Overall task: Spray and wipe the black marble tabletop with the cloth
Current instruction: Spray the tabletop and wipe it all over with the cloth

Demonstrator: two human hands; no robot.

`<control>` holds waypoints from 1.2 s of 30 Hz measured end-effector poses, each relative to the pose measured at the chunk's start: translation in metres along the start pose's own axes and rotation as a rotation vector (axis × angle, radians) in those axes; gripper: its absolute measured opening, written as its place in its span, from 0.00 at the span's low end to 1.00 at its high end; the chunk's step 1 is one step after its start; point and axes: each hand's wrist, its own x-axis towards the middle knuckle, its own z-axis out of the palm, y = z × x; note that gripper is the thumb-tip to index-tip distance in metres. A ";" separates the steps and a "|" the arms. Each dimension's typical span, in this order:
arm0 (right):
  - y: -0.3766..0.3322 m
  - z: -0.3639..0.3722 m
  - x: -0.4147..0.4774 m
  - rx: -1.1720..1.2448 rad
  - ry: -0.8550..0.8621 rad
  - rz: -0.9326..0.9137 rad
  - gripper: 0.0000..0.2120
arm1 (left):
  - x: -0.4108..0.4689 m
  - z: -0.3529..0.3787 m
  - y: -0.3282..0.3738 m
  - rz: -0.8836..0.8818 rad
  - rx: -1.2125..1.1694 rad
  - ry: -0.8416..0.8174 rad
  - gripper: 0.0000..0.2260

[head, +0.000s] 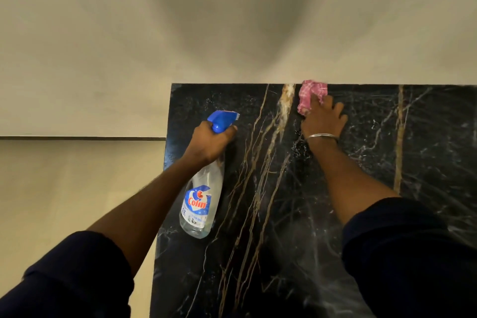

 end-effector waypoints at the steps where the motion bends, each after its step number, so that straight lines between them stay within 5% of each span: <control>1: 0.004 -0.001 0.002 0.010 0.003 0.029 0.33 | 0.001 0.002 0.000 0.000 0.009 -0.008 0.05; 6: -0.026 -0.002 0.000 0.125 0.036 0.087 0.28 | 0.007 0.006 0.000 -0.020 0.023 -0.032 0.03; 18: -0.158 0.004 -0.042 0.001 -0.057 -0.486 0.30 | 0.017 0.004 -0.008 -0.058 0.041 0.039 0.12; 23: -0.124 0.005 -0.034 0.011 -0.024 -0.610 0.33 | 0.020 0.001 -0.013 -0.125 0.063 0.024 0.20; 31: 0.020 0.004 -0.006 0.041 0.045 -0.172 0.33 | 0.016 0.009 -0.004 -0.063 0.014 -0.001 0.11; 36: 0.010 0.002 -0.014 0.114 0.037 0.032 0.27 | 0.008 0.011 -0.003 -0.059 -0.002 -0.009 0.09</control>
